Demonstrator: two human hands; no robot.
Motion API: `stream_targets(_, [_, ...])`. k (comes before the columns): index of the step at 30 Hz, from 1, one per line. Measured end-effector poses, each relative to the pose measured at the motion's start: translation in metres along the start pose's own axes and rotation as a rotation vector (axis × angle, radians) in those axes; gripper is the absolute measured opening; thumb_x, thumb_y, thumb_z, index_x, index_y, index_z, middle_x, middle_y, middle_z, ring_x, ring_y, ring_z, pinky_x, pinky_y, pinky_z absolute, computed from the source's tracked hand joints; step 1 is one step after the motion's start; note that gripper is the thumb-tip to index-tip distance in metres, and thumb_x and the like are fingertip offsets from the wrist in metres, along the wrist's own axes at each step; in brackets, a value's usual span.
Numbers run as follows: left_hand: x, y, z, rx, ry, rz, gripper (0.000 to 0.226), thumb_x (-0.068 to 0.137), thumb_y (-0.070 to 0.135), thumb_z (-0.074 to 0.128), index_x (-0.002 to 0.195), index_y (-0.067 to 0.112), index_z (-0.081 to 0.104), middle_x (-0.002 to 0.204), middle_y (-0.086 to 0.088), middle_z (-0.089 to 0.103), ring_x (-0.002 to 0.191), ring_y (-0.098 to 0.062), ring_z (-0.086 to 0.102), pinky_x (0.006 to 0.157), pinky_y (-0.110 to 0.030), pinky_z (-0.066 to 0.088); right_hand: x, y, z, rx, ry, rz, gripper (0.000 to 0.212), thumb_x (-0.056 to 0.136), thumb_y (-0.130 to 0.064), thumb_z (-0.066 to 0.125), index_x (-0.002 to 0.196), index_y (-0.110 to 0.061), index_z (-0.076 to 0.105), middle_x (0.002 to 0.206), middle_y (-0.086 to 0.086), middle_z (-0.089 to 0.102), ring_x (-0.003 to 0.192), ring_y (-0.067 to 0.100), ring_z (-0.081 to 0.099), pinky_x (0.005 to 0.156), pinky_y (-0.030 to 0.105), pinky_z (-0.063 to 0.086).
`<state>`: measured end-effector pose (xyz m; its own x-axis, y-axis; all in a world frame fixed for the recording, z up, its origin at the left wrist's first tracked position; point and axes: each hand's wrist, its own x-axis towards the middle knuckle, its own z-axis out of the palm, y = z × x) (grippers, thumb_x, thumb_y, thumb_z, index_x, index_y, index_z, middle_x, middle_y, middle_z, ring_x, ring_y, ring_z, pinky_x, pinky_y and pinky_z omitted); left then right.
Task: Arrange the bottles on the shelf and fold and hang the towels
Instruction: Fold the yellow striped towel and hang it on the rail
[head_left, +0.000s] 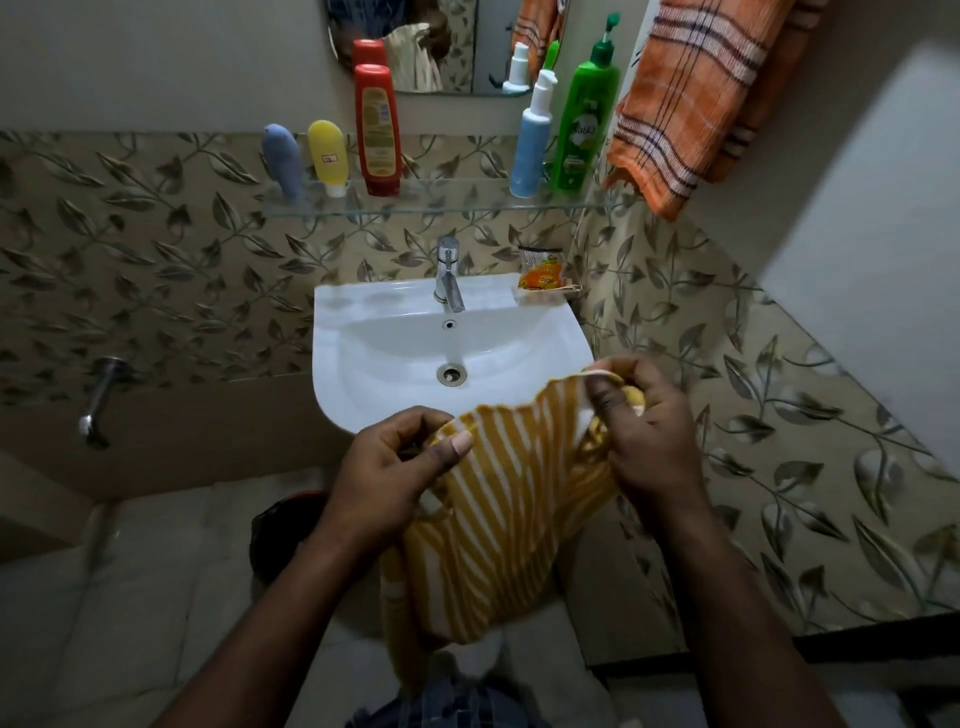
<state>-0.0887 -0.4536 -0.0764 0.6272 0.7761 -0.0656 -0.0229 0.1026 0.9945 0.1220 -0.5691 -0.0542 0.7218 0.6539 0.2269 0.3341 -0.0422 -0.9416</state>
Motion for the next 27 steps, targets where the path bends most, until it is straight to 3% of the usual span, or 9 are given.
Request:
stream_targets(3, [0.005, 0.003, 0.002, 0.087, 0.0, 0.059, 0.011, 0.084, 0.029, 0.079, 0.088, 0.019, 0.079, 0.079, -0.008, 0.073, 0.072, -0.02, 0.067, 0.061, -0.032, 0.057, -0.015, -0.003, 0.017, -0.038, -0.274, 0.013, 0.023, 0.094, -0.044, 0.07, 0.116, -0.036, 0.068, 0.083, -0.013, 0.073, 0.069, 0.006, 0.067, 0.062, 0.031, 0.056])
stream_targets(6, [0.007, 0.008, 0.014, 0.129, -0.029, 0.115, 0.007, 0.087, 0.021, 0.08, 0.086, 0.016, 0.077, 0.073, -0.004, 0.071, 0.065, -0.016, 0.065, 0.057, -0.03, 0.053, -0.029, -0.005, 0.037, -0.174, -0.461, -0.016, 0.04, 0.075, -0.063, 0.075, 0.102, -0.034, 0.077, 0.082, -0.009, 0.076, 0.073, 0.007, 0.07, 0.065, 0.034, 0.058])
stream_targets(10, [0.012, 0.008, 0.007, 0.09, -0.076, 0.042, 0.031, 0.082, 0.04, 0.087, 0.086, 0.015, 0.07, 0.073, -0.007, 0.063, 0.068, -0.02, 0.056, 0.064, -0.034, 0.046, -0.025, -0.008, 0.029, -0.158, -0.356, -0.197, 0.022, 0.088, -0.04, 0.072, 0.075, -0.022, 0.071, 0.063, -0.008, 0.063, 0.058, 0.007, 0.055, 0.054, 0.029, 0.042])
stream_targets(13, [0.01, 0.006, -0.005, 0.116, -0.29, 0.006, 0.031, 0.08, 0.043, 0.085, 0.085, 0.015, 0.074, 0.081, -0.011, 0.071, 0.075, -0.023, 0.063, 0.071, -0.039, 0.05, -0.008, -0.005, 0.002, 0.013, -0.128, -0.082, 0.02, 0.09, -0.039, 0.071, 0.082, -0.021, 0.074, 0.076, -0.001, 0.068, 0.071, 0.011, 0.063, 0.066, 0.03, 0.048])
stream_targets(15, [0.007, 0.008, -0.004, 0.134, -0.258, 0.052, 0.021, 0.087, 0.036, 0.084, 0.084, 0.016, 0.077, 0.083, -0.008, 0.075, 0.076, -0.021, 0.069, 0.071, -0.038, 0.056, -0.002, -0.001, -0.006, 0.009, -0.035, -0.048, 0.019, 0.091, -0.041, 0.071, 0.084, -0.024, 0.075, 0.085, -0.006, 0.067, 0.081, 0.01, 0.065, 0.074, 0.029, 0.051])
stream_targets(18, [0.01, 0.01, 0.004, 0.16, -0.133, 0.12, 0.011, 0.091, 0.031, 0.079, 0.086, 0.021, 0.079, 0.087, -0.007, 0.076, 0.074, -0.026, 0.068, 0.07, -0.04, 0.056, -0.005, 0.004, 0.001, 0.026, -0.058, -0.011, 0.008, 0.098, -0.027, 0.069, 0.093, -0.026, 0.074, 0.091, -0.008, 0.072, 0.084, 0.01, 0.068, 0.075, 0.031, 0.054])
stream_targets(20, [0.015, 0.011, 0.004, 0.183, -0.064, 0.181, 0.008, 0.094, 0.029, 0.075, 0.091, 0.024, 0.08, 0.093, -0.005, 0.077, 0.085, -0.031, 0.071, 0.077, -0.041, 0.057, -0.011, 0.0, 0.01, 0.083, -0.115, -0.01, 0.015, 0.101, -0.015, 0.066, 0.102, -0.03, 0.072, 0.088, -0.015, 0.07, 0.078, 0.005, 0.065, 0.071, 0.025, 0.051])
stream_targets(24, [0.02, 0.015, 0.003, 0.302, -0.037, 0.282, 0.009, 0.097, 0.028, 0.072, 0.093, 0.027, 0.079, 0.091, 0.002, 0.077, 0.084, -0.025, 0.072, 0.075, -0.045, 0.06, -0.025, -0.011, 0.026, 0.01, -0.358, 0.017, 0.027, 0.085, -0.05, 0.076, 0.107, -0.035, 0.074, 0.088, -0.013, 0.074, 0.079, 0.005, 0.069, 0.068, 0.026, 0.055])
stream_targets(27, [0.017, 0.016, 0.007, 0.287, -0.101, 0.291, 0.012, 0.095, 0.031, 0.072, 0.093, 0.022, 0.08, 0.089, -0.001, 0.078, 0.083, -0.028, 0.073, 0.074, -0.049, 0.06, -0.027, -0.012, 0.037, -0.168, -0.393, -0.131, 0.029, 0.079, -0.056, 0.079, 0.078, -0.028, 0.069, 0.069, -0.008, 0.065, 0.063, 0.006, 0.058, 0.055, 0.034, 0.047])
